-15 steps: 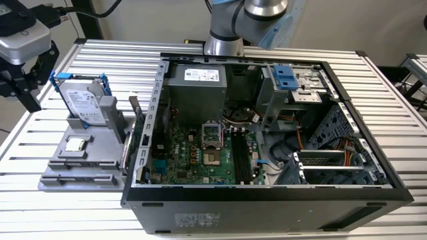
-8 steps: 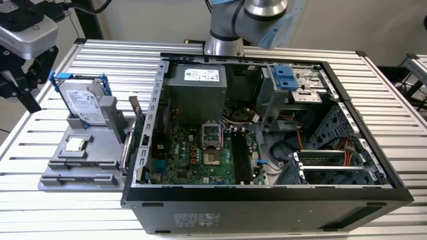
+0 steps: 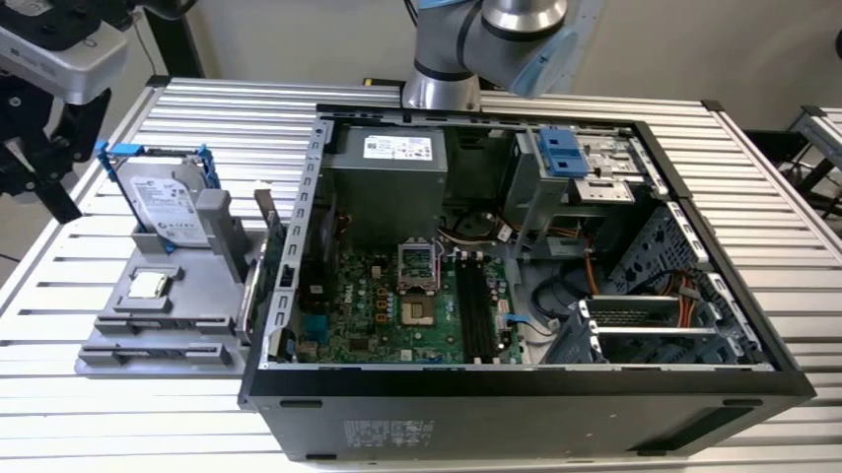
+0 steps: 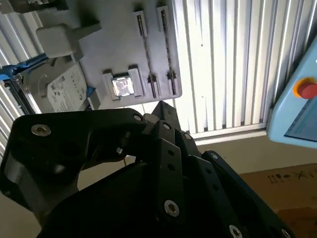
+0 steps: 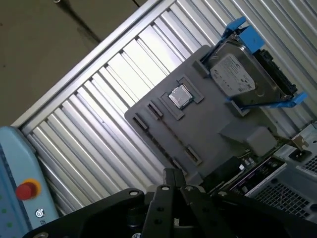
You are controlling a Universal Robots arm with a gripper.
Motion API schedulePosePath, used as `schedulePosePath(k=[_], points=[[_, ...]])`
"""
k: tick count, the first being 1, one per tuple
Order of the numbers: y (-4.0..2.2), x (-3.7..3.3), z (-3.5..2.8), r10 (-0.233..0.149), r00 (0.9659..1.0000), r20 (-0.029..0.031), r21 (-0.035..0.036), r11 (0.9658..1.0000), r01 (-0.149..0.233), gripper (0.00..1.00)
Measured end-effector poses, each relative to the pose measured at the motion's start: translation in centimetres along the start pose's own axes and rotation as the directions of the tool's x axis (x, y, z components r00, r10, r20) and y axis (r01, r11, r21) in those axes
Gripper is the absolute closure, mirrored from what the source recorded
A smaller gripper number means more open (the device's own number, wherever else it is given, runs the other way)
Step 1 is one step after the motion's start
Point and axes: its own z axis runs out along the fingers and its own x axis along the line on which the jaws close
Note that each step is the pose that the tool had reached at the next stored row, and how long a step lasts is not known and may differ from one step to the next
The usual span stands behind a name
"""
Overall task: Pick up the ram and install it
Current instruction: 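Pick up the ram and move it above insertion slot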
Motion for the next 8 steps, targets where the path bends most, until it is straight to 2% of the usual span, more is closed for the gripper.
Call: schedulePosePath(k=[2,4,8], points=[[0.0,0.0,0.0,-0.036,0.9994,-0.0013,0.0005,0.9994,0.036,1.0],[0.0,0.0,0.0,-0.074,0.9973,-0.0027,0.0009,0.9973,0.074,1.0],[0.0,0.0,0.0,-0.142,0.9899,-0.0052,0.0016,0.9899,0.142,1.0]])
